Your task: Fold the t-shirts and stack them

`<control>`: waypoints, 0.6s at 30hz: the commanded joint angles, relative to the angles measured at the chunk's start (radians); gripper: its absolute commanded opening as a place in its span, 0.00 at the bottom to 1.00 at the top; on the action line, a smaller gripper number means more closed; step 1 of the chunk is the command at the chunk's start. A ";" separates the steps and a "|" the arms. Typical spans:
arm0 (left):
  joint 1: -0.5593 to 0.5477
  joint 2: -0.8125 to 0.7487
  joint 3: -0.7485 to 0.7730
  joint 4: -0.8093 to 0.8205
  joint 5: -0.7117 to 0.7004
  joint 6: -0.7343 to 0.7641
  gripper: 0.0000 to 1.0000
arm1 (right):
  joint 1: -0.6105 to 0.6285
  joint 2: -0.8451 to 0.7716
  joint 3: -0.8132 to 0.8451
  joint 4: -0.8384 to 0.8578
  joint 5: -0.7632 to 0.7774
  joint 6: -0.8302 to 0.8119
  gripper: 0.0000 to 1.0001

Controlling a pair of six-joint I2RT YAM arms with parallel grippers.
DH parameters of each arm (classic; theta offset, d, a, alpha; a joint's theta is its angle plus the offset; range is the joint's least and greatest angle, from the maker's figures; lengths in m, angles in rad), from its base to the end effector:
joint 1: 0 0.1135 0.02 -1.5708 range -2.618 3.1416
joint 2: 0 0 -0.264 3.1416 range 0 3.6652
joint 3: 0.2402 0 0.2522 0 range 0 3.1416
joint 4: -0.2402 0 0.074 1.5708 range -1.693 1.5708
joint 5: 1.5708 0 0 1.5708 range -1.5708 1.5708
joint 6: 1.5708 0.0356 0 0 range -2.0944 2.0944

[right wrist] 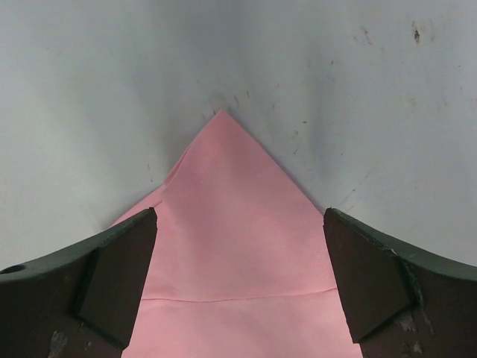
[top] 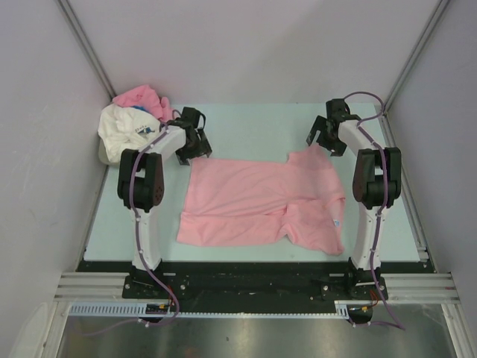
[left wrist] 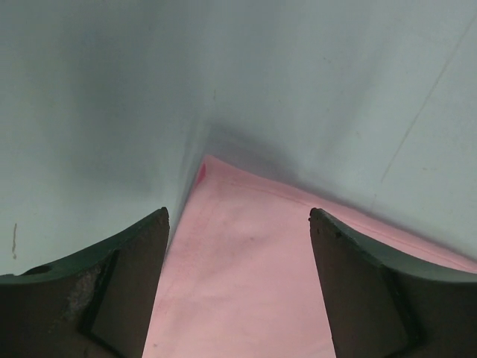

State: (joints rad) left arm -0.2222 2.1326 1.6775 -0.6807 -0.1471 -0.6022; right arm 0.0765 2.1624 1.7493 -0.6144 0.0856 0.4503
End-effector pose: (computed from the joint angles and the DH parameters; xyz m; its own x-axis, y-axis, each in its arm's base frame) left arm 0.4431 -0.0948 0.1841 -0.8183 -0.3896 -0.4226 -0.3711 0.9196 -0.1292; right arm 0.4711 0.0331 0.1955 -0.7824 0.3750 -0.4973 0.3426 0.9259 0.1591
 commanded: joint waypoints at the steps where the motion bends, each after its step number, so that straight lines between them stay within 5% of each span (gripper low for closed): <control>1: 0.024 0.058 0.100 0.000 0.038 0.005 0.78 | 0.003 -0.049 0.033 0.022 -0.004 -0.019 0.99; 14: 0.026 0.084 0.091 0.010 0.053 -0.001 0.59 | 0.003 -0.018 0.024 0.024 -0.015 -0.009 0.99; 18: 0.027 0.095 0.079 0.013 0.049 0.008 0.42 | 0.003 -0.013 0.016 0.022 -0.017 -0.001 0.99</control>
State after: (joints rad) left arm -0.1940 2.2181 1.7561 -0.6788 -0.1005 -0.6018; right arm 0.0784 2.1620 1.7493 -0.6079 0.0772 0.4438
